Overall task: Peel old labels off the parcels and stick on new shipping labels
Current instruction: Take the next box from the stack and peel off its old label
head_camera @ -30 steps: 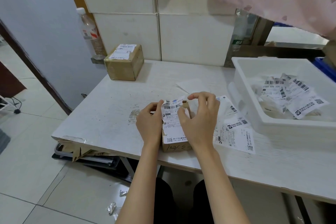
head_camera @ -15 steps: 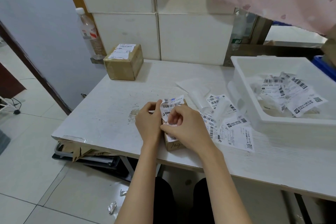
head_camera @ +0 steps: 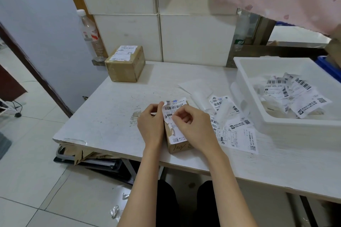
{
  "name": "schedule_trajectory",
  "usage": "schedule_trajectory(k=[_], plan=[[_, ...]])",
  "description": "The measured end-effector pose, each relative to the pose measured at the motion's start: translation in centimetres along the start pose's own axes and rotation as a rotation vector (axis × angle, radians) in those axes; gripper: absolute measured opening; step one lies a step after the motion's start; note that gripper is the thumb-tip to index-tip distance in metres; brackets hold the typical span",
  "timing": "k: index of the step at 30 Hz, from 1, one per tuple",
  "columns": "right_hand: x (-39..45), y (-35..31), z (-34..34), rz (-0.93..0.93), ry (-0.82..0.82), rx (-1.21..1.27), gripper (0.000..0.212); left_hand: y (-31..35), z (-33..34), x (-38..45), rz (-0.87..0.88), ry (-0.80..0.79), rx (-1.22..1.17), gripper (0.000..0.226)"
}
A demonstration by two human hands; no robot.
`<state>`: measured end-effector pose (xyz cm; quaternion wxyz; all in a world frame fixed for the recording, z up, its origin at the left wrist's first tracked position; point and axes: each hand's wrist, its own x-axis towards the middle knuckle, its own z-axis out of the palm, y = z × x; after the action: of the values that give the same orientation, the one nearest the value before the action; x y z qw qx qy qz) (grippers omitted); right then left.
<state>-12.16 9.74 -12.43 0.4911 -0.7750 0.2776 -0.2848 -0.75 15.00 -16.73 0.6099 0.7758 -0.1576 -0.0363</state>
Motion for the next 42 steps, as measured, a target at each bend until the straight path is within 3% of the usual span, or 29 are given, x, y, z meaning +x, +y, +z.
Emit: schedule_trajectory(k=[5, 11, 17, 21, 26, 31, 42], plan=[[-0.3, 0.0, 0.7, -0.023, -0.053, -0.13, 0.015, 0.1, 0.0, -0.1, -0.001, 0.011, 0.006, 0.026], [-0.3, -0.2, 0.4, -0.006, -0.045, -0.003, 0.03, 0.0, 0.0, -0.1, 0.001, 0.009, -0.005, 0.027], [-0.3, -0.3, 0.3, 0.034, -0.043, 0.059, 0.024, 0.2, 0.0, -0.1, 0.01, 0.009, 0.0, 0.027], [-0.1, -0.2, 0.4, 0.019, -0.004, 0.024, 0.003, 0.2, -0.1, -0.1, 0.004, 0.0, 0.006, 0.025], [-0.3, 0.1, 1.3, -0.048, 0.012, -0.207, 0.012, 0.1, 0.0, -0.1, -0.002, 0.001, 0.001, 0.026], [-0.2, 0.4, 1.4, -0.06, -0.01, -0.259, 0.012, 0.2, 0.0, -0.2, 0.005, 0.01, -0.001, 0.024], [-0.4, 0.0, 1.0, -0.081, 0.015, -0.14, 0.017, 0.2, 0.0, -0.3, 0.0, 0.007, 0.005, 0.026]])
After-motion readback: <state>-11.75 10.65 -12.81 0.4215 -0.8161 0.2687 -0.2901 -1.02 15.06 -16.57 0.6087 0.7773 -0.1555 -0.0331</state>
